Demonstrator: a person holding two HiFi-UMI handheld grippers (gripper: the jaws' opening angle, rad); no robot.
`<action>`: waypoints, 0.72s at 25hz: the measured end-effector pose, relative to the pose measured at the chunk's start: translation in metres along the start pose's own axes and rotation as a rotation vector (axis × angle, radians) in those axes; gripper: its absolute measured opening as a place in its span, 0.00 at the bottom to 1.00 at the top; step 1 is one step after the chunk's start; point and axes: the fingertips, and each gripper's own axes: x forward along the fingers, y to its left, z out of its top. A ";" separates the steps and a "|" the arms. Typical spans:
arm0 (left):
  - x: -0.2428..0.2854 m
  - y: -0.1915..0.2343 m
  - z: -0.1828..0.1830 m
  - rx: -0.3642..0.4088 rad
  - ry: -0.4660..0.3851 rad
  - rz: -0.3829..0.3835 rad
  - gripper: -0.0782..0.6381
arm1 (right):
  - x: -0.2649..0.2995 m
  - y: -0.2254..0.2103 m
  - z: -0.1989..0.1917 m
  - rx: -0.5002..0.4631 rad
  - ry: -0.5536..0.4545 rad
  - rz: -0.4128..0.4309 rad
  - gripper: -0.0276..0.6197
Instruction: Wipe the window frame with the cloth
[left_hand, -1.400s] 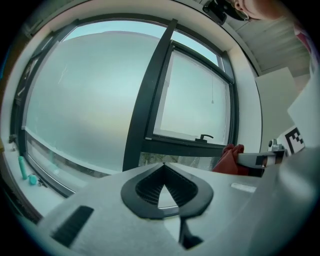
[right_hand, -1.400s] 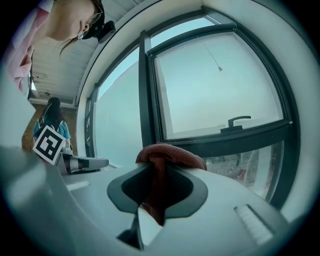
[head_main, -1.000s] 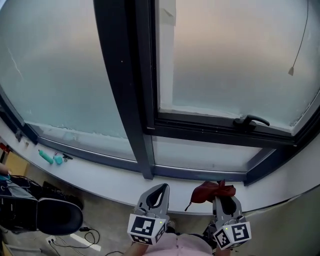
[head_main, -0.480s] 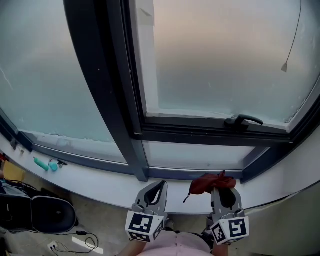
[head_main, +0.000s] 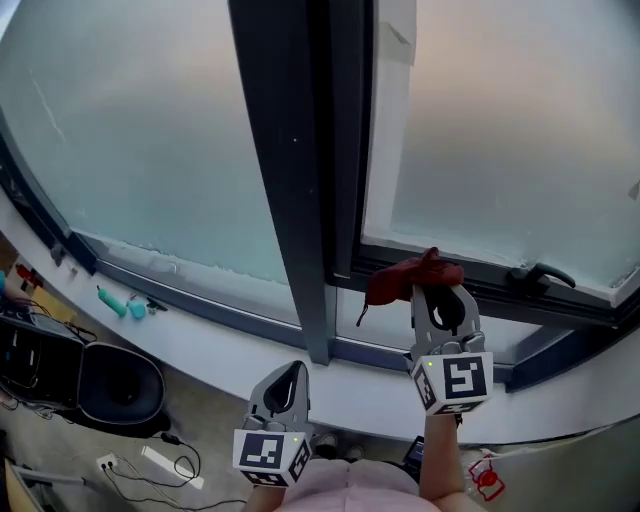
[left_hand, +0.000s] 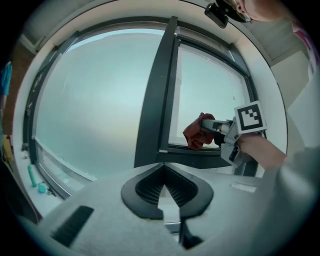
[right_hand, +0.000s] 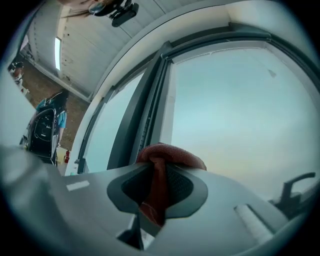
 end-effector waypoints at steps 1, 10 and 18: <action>-0.004 0.011 0.000 -0.007 -0.002 0.026 0.10 | 0.017 0.005 0.000 -0.016 -0.003 0.012 0.15; -0.017 0.061 -0.006 -0.057 0.006 0.147 0.10 | 0.112 0.027 -0.052 -0.010 0.101 0.040 0.15; -0.013 0.059 -0.006 -0.055 0.006 0.132 0.10 | 0.117 0.035 -0.055 -0.124 0.138 0.029 0.15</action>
